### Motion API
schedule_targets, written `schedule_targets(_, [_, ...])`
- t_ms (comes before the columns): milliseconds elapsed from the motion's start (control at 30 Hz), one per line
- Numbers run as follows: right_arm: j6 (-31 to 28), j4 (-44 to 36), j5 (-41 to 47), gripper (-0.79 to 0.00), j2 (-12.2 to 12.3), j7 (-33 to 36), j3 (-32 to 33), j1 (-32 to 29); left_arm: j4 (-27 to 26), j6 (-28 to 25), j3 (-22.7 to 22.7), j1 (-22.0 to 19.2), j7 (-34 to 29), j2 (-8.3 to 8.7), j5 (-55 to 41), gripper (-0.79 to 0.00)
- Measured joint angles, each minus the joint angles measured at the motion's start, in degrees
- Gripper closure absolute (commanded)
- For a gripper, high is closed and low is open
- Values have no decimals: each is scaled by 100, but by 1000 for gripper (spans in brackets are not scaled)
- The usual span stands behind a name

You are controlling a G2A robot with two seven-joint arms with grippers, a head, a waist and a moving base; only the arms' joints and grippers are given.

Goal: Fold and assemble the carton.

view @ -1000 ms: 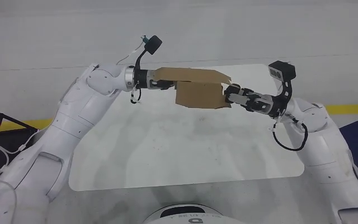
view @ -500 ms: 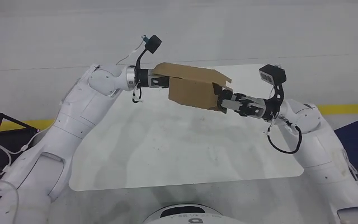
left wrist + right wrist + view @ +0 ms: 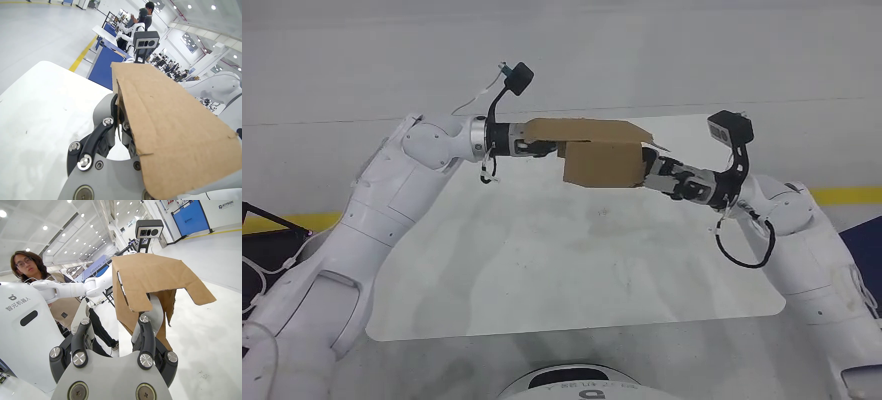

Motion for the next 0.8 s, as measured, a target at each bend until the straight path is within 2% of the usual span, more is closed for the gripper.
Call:
schedule_targets(200, [67,-22,-97,-185,-20,3,-50,38,38,15,-18,-16,-42,-27,60,0])
schedule_targets(300, [108,-19,-194,0,-30,-36,-59,61,63,30,-25,-30,-50,-40,128,0])
schedule_targets(500, [220,9,-473,0,-41,-174,-11,90,135,88,-49,-65,-84,-56,299,0])
schedule_targets(800, [615,-78,-1428,0,-29,-623,237,28,147,246,-108,-113,-61,-48,935,0])
